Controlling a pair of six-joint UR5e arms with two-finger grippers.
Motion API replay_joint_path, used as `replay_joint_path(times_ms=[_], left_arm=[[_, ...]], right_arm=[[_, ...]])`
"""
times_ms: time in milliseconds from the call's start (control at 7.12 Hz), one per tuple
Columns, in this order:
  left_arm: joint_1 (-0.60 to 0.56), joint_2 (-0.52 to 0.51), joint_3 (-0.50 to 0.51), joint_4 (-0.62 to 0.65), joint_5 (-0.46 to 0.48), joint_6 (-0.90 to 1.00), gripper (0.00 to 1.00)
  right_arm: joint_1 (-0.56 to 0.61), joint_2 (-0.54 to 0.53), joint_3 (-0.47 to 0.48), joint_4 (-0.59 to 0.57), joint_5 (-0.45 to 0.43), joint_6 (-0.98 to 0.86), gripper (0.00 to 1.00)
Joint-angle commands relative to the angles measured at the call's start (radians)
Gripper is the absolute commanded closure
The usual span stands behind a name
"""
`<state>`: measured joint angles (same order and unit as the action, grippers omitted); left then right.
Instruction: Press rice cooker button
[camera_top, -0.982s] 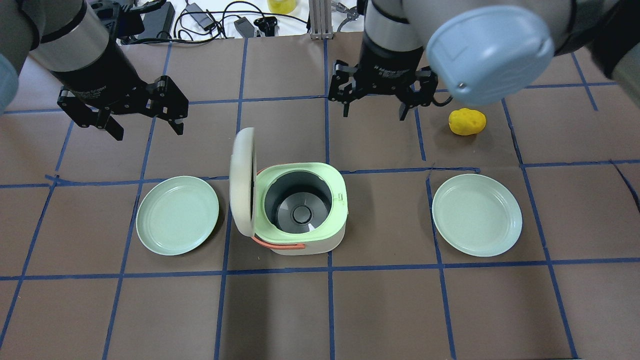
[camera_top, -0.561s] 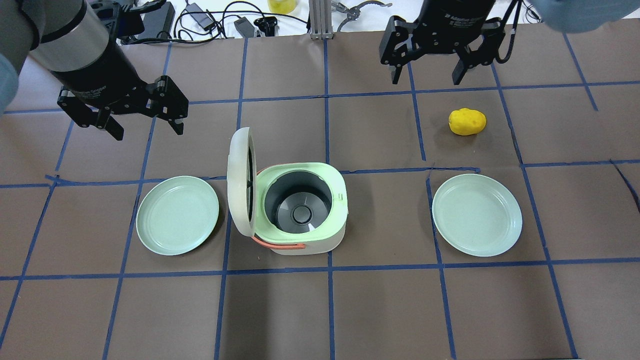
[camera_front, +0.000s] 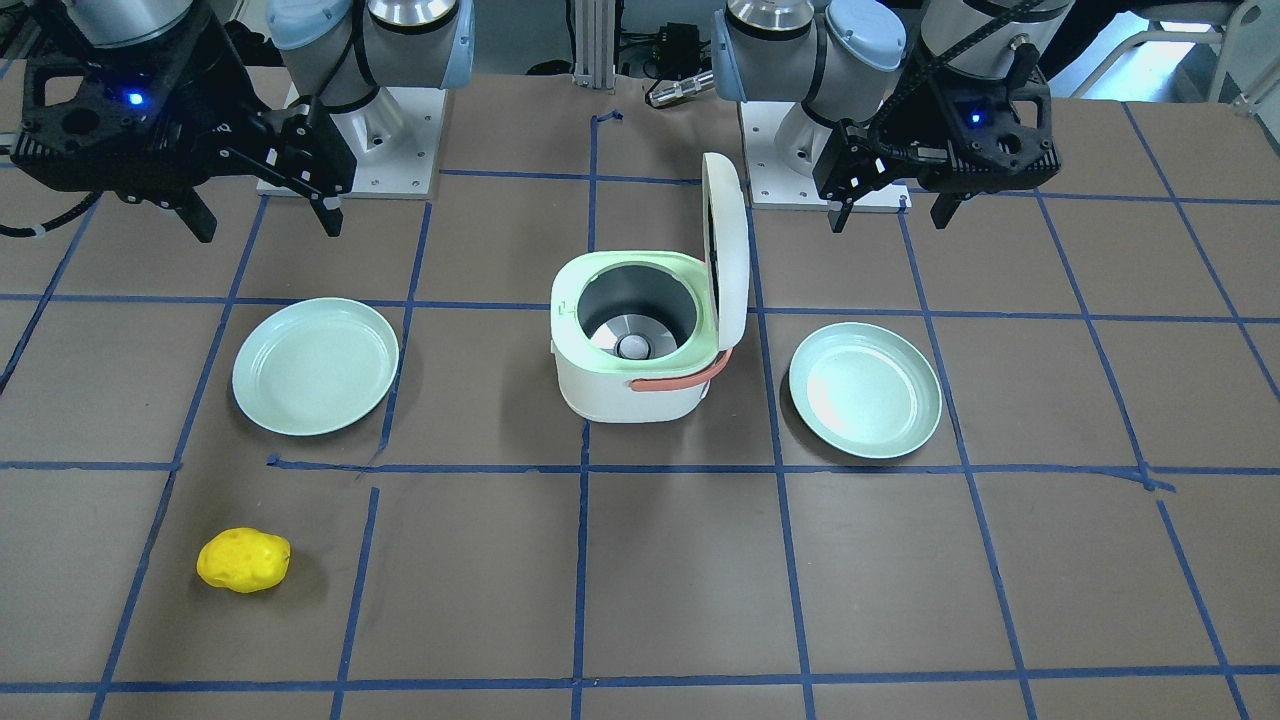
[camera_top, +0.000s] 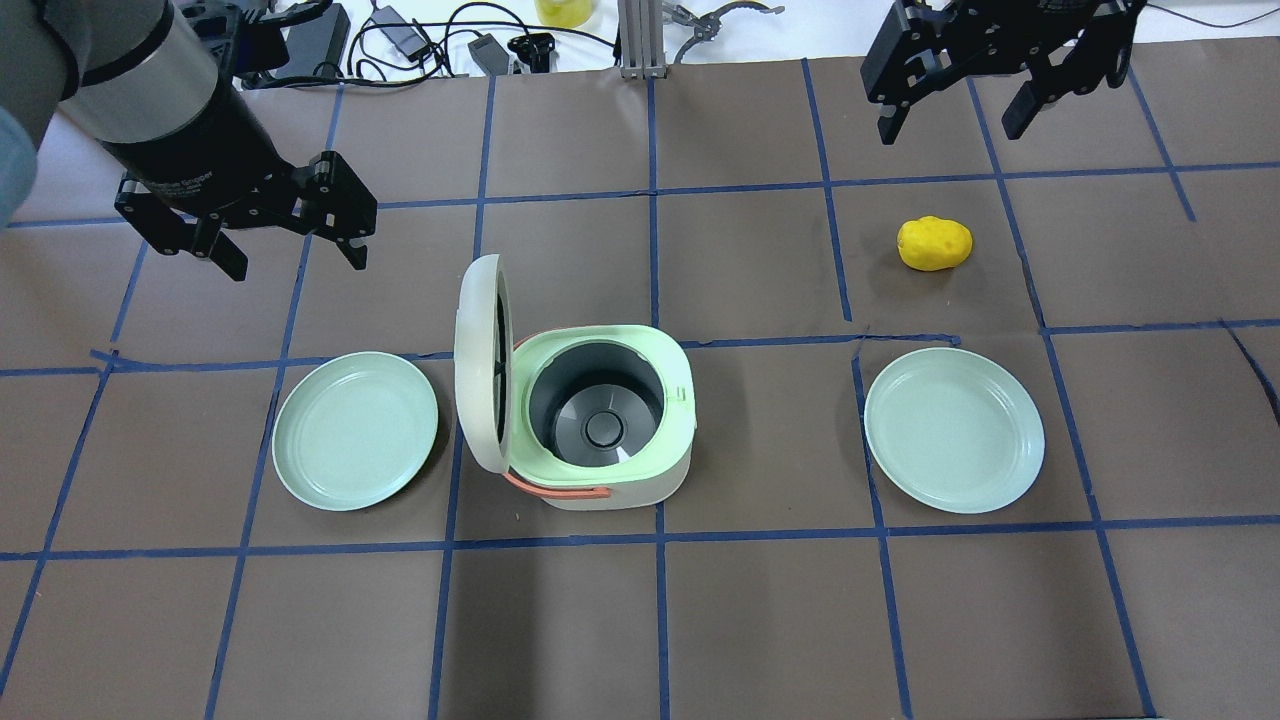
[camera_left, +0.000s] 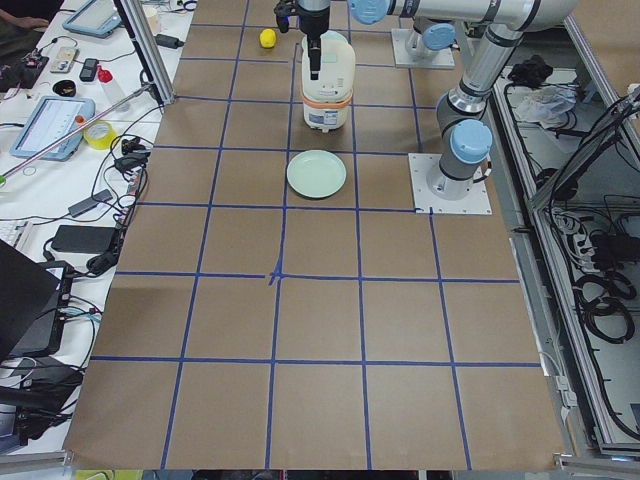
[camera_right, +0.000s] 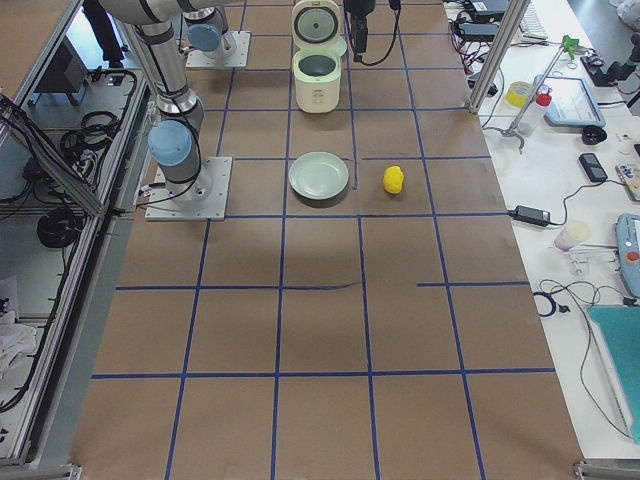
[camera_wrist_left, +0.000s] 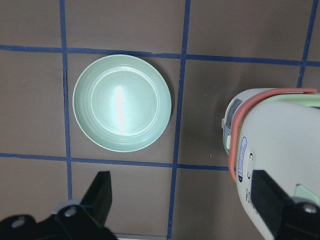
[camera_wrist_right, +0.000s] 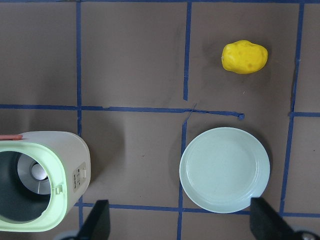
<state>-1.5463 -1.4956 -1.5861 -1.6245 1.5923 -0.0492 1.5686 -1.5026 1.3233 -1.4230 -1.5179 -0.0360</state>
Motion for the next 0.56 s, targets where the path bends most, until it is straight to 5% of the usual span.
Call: replay_joint_path(times_ms=[0, 421], left_arm=[[0.0, 0.0, 0.0, 0.0, 0.0, 0.0, 0.0], [0.0, 0.0, 0.0, 0.0, 0.0, -0.001, 0.0]], right_arm=[[-0.002, -0.007, -0.001, -0.004, -0.028, 0.014, 0.0], [0.002, -0.004, 0.029, -0.115, -0.028, 0.073, 0.0]])
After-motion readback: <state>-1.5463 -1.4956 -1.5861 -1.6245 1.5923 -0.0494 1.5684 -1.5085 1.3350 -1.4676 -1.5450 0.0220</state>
